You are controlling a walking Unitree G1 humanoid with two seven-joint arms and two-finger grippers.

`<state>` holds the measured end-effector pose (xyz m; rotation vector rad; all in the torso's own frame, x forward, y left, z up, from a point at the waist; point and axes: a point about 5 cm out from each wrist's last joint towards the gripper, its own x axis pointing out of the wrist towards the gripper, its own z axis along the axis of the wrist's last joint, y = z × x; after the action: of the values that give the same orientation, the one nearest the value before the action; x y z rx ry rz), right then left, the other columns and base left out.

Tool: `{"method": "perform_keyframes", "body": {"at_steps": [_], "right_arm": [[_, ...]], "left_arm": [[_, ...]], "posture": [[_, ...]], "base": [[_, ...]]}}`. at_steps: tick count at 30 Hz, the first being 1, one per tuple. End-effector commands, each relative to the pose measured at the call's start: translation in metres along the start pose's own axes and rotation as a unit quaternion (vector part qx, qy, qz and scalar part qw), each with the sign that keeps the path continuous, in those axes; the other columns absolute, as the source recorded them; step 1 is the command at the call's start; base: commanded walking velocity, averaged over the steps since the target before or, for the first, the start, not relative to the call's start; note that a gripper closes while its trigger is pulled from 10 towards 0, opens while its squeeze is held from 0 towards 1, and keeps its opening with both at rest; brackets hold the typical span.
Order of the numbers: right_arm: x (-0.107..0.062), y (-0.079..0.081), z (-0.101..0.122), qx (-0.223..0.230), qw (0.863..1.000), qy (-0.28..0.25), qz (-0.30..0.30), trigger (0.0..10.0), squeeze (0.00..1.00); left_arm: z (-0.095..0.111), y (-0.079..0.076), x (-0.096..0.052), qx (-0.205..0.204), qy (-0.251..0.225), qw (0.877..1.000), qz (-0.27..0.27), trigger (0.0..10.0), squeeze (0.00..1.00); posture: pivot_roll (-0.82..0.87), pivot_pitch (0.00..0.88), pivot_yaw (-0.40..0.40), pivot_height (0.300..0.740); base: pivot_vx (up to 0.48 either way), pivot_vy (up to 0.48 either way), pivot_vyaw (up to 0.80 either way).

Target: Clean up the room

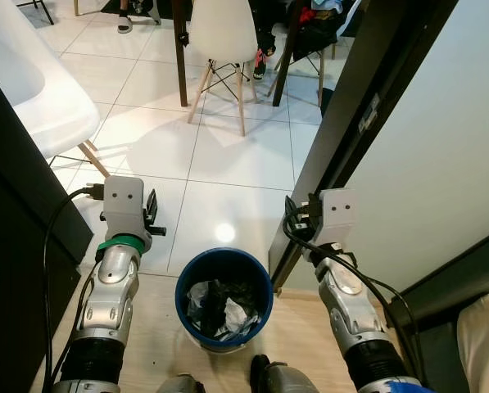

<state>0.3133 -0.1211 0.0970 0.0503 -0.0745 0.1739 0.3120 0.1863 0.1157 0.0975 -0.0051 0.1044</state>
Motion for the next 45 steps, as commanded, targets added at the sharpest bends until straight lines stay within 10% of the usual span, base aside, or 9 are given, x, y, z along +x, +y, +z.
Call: {"method": "perform_keyframes", "body": {"at_steps": [1,45], "right_arm": [[-0.0020,-0.0004,-0.0047,-0.001,1.000,0.007,0.000,10.0,0.00],[-0.0026,-0.0024,-0.0056,-0.004,1.000,0.007,0.001,10.0,0.00]], "left_arm": [[-0.0041,0.0006,-0.0008,0.001,0.006,1.000,-0.001,10.0,0.00],[-0.0070,-0.0027,-0.0005,-0.004,0.009,1.000,0.003,10.0,0.00]], "posture": [[-0.02,0.012,-0.013,0.740],[-0.02,0.007,-0.013,0.740]], "base": [[0.000,0.000,0.00],[0.000,0.000,0.00]]}}
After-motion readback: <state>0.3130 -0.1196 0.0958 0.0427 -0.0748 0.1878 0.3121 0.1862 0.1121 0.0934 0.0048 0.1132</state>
